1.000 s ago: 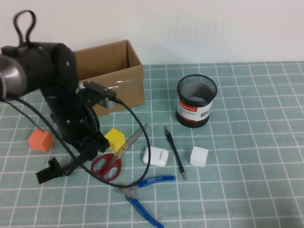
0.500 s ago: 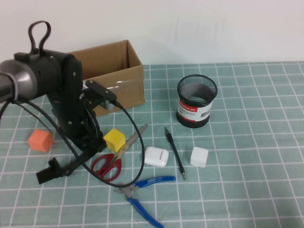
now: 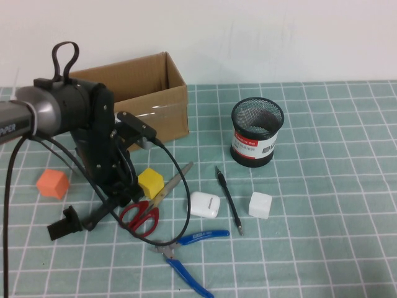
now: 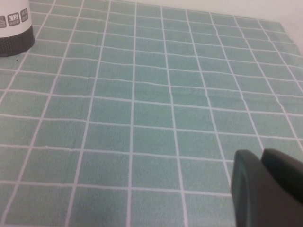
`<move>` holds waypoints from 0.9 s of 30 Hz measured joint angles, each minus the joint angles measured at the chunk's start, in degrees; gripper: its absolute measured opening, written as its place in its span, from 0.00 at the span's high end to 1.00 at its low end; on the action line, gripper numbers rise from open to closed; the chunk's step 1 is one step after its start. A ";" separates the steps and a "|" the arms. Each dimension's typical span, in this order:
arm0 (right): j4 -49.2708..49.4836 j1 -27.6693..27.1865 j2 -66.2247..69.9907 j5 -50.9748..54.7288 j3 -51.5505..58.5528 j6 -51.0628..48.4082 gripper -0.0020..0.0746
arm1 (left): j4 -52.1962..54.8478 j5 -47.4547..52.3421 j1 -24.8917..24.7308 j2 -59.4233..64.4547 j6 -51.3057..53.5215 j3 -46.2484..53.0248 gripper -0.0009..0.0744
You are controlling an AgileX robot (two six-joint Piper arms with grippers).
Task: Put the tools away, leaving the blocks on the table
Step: Pick up the black Screwdriver from the table, then place the picked object into the round holder
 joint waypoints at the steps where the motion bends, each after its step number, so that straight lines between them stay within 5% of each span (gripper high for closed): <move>1: 0.00 0.00 0.00 0.00 0.00 0.00 0.98 | 0.00 0.01 0.00 0.11 0.00 0.00 0.67; 15: 0.00 0.00 0.00 0.00 0.00 0.00 0.98 | 1.02 1.26 -0.11 -1.05 -0.35 -0.12 0.75; 27: 0.00 0.00 0.00 0.00 0.00 0.00 0.98 | -2.44 8.26 -1.20 -24.68 -4.62 -0.12 0.75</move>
